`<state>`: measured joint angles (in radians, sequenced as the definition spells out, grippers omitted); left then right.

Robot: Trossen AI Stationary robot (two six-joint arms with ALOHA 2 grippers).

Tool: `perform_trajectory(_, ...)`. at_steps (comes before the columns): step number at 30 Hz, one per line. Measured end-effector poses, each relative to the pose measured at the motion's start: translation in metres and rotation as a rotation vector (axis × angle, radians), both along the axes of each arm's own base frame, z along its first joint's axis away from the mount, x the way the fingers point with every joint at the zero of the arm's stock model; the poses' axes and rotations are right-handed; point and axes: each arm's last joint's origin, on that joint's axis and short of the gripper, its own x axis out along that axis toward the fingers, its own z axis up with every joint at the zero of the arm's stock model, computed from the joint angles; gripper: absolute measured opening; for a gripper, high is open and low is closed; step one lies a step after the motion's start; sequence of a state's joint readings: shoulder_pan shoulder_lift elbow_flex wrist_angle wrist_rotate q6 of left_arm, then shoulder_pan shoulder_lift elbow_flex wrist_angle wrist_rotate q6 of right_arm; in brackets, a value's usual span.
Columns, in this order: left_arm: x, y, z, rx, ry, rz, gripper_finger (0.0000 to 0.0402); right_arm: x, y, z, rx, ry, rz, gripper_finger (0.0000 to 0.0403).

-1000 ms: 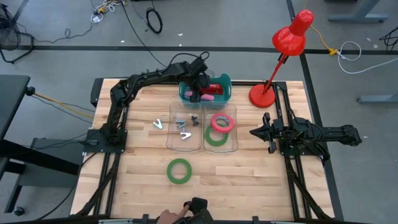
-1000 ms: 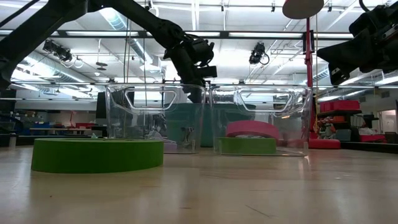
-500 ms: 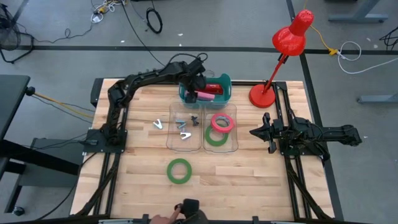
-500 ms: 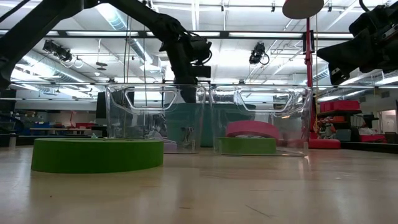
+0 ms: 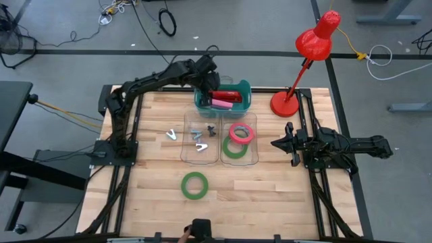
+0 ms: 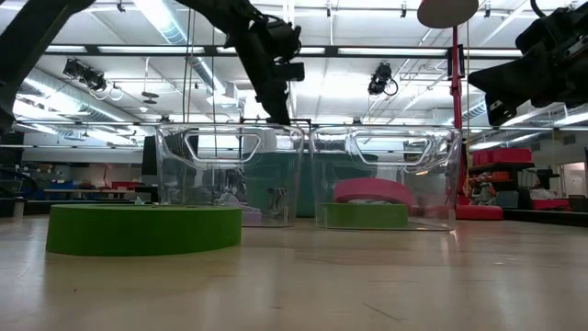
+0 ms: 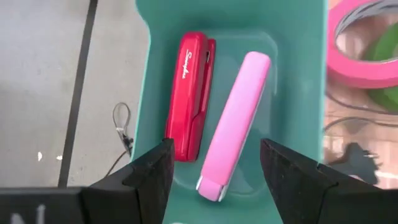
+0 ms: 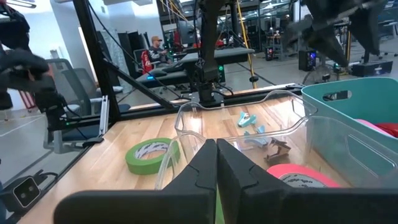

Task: Pick and place Stapler, Stapler remover, tape
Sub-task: Put the blue staple remover into the left transparent bin

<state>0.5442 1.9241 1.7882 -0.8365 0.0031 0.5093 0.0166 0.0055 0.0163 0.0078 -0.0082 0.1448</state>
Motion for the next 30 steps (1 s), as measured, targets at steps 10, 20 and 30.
perform_trajectory(10,-0.036,-0.024,0.048,-0.020,-0.033,0.053,0.0238,0.000,0.000,0.000,0.000,0.000,0.000,0.0006)
perform_trajectory(20,-0.069,-0.047,0.073,-0.113,0.009,0.097,0.0238,0.000,0.000,0.000,0.000,0.000,0.000,0.0006)
perform_trajectory(30,-0.101,-0.072,0.054,-0.152,0.064,0.112,0.0238,0.000,0.000,0.000,0.000,0.000,0.000,0.0006)
